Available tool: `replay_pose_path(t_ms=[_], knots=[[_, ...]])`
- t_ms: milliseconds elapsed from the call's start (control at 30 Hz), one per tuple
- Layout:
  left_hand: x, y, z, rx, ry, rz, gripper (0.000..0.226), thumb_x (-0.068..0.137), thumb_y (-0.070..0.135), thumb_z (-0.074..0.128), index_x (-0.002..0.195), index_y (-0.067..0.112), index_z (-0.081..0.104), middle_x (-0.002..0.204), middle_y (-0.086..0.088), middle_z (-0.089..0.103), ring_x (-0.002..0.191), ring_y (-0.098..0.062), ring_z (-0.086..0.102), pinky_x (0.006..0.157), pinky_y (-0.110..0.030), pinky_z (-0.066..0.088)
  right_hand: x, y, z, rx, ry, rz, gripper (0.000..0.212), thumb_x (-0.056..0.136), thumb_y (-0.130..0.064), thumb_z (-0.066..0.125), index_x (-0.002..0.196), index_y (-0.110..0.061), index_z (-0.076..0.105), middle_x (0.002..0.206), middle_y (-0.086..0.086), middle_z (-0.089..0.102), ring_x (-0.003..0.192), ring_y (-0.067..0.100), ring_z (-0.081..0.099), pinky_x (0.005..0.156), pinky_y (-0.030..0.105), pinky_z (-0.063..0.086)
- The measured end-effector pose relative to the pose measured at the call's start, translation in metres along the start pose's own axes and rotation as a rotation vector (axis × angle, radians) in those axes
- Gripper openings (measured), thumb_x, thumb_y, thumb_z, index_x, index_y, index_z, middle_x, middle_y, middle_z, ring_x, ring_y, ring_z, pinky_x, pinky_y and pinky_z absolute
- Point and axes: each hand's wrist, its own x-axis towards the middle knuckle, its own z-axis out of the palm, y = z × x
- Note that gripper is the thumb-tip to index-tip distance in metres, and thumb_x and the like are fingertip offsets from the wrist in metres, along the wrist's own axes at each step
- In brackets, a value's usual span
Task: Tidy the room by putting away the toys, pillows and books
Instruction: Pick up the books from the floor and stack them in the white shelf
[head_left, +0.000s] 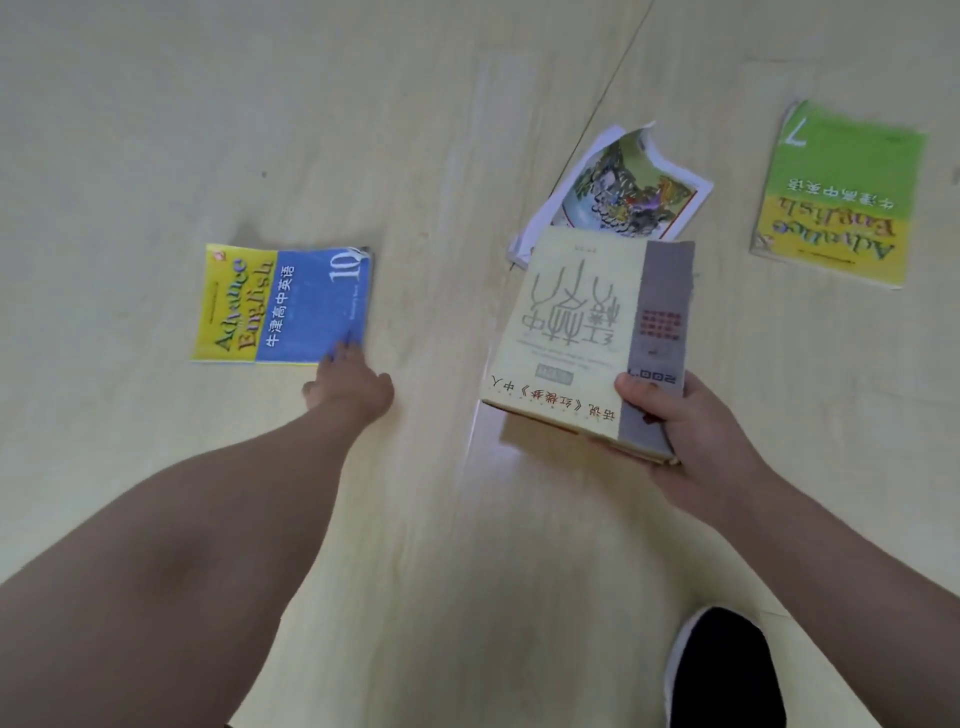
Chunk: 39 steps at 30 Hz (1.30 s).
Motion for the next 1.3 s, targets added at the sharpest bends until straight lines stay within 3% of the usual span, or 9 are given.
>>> replay_pose_path(t_ms=[167, 267, 367, 467, 633, 833, 1000, 1167, 1300], knots=[[-0.062, -0.008, 0.030, 0.142, 0.138, 0.106, 0.041, 0.101, 0.040, 0.037, 0.119, 0.017, 0.066, 0.117, -0.009, 0.069, 0.113, -0.029, 0.063, 0.088, -0.036, 0.037, -0.006, 0.013, 0.009, -0.075, -0.042, 0.041, 0.038, 0.093, -0.008, 0.065, 0.129, -0.018, 0.060, 0.120, 0.009, 0.074, 0.106, 0.034, 0.073, 0.073, 0.048, 0.064], [-0.088, -0.018, 0.043, -0.183, 0.148, -0.252, 0.043, 0.094, 0.051, 0.054, 0.118, 0.016, 0.059, 0.120, -0.011, 0.063, 0.117, -0.032, 0.057, 0.089, -0.041, 0.041, -0.004, 0.021, 0.021, -0.119, -0.081, 0.052, 0.040, 0.093, -0.006, 0.064, 0.132, -0.015, 0.059, 0.121, 0.011, 0.073, 0.106, 0.036, 0.072, 0.075, 0.050, 0.063], [-0.093, -0.034, 0.061, -0.563, 0.037, -0.711, 0.093, 0.073, 0.061, 0.080, 0.134, 0.004, 0.039, 0.132, -0.017, 0.048, 0.125, -0.037, 0.052, 0.100, -0.048, 0.047, -0.001, 0.032, 0.031, -0.194, -0.104, 0.051, 0.040, 0.093, -0.005, 0.066, 0.132, -0.008, 0.057, 0.121, 0.013, 0.073, 0.105, 0.037, 0.072, 0.075, 0.051, 0.063], [-0.089, -0.037, 0.071, -0.881, -0.019, -0.824, 0.092, 0.063, 0.052, 0.088, 0.126, 0.003, 0.043, 0.113, -0.016, 0.061, 0.103, -0.036, 0.067, 0.090, -0.049, 0.057, 0.000, 0.039, 0.033, -0.277, -0.046, 0.050, 0.043, 0.089, -0.003, 0.072, 0.129, -0.004, 0.054, 0.121, 0.013, 0.073, 0.102, 0.034, 0.074, 0.084, 0.055, 0.060], [-0.085, -0.028, 0.065, -0.974, -0.098, -0.659, 0.035, 0.082, 0.023, 0.068, 0.112, 0.005, 0.063, 0.105, -0.015, 0.069, 0.092, -0.035, 0.068, 0.080, -0.039, 0.056, 0.000, 0.035, 0.035, -0.345, -0.027, 0.047, 0.046, 0.084, -0.003, 0.079, 0.121, -0.003, 0.053, 0.116, 0.012, 0.073, 0.099, 0.032, 0.075, 0.088, 0.056, 0.059], [-0.109, 0.007, -0.004, -0.830, 0.317, -0.285, 0.019, 0.102, 0.018, 0.047, 0.117, 0.007, 0.042, 0.097, -0.011, 0.054, 0.096, -0.039, 0.060, 0.077, -0.041, 0.045, -0.007, 0.020, 0.010, -0.313, -0.033, 0.044, 0.039, 0.088, -0.007, 0.073, 0.123, -0.005, 0.055, 0.116, 0.011, 0.074, 0.097, 0.031, 0.075, 0.071, 0.040, 0.061], [-0.135, 0.037, -0.058, -0.778, 0.421, 0.133, 0.023, 0.104, 0.016, 0.047, 0.127, 0.013, 0.046, 0.098, -0.003, 0.061, 0.085, -0.032, 0.058, 0.073, -0.039, 0.048, -0.025, 0.012, -0.014, -0.202, 0.045, -0.031, 0.032, 0.091, -0.014, 0.069, 0.121, -0.013, 0.060, 0.111, 0.008, 0.075, 0.084, 0.022, 0.074, 0.057, 0.032, 0.057], [-0.174, 0.072, -0.075, -0.779, 0.353, 0.400, 0.023, 0.102, 0.011, 0.049, 0.123, 0.019, 0.055, 0.088, 0.007, 0.061, 0.084, -0.025, 0.060, 0.071, -0.033, 0.045, -0.067, 0.013, -0.040, -0.053, 0.122, -0.108, 0.054, 0.081, -0.028, 0.072, 0.129, -0.009, 0.058, 0.123, 0.014, 0.071, 0.101, 0.030, 0.068, 0.086, 0.051, 0.055], [-0.211, 0.092, -0.076, -0.792, 0.317, 0.483, 0.025, 0.099, 0.011, 0.052, 0.121, 0.021, 0.058, 0.095, 0.004, 0.067, 0.088, -0.026, 0.061, 0.073, -0.033, 0.046, -0.122, 0.013, -0.065, 0.052, 0.199, -0.200, 0.048, 0.085, -0.024, 0.066, 0.131, -0.011, 0.059, 0.119, 0.011, 0.072, 0.098, 0.028, 0.070, 0.074, 0.041, 0.061]])
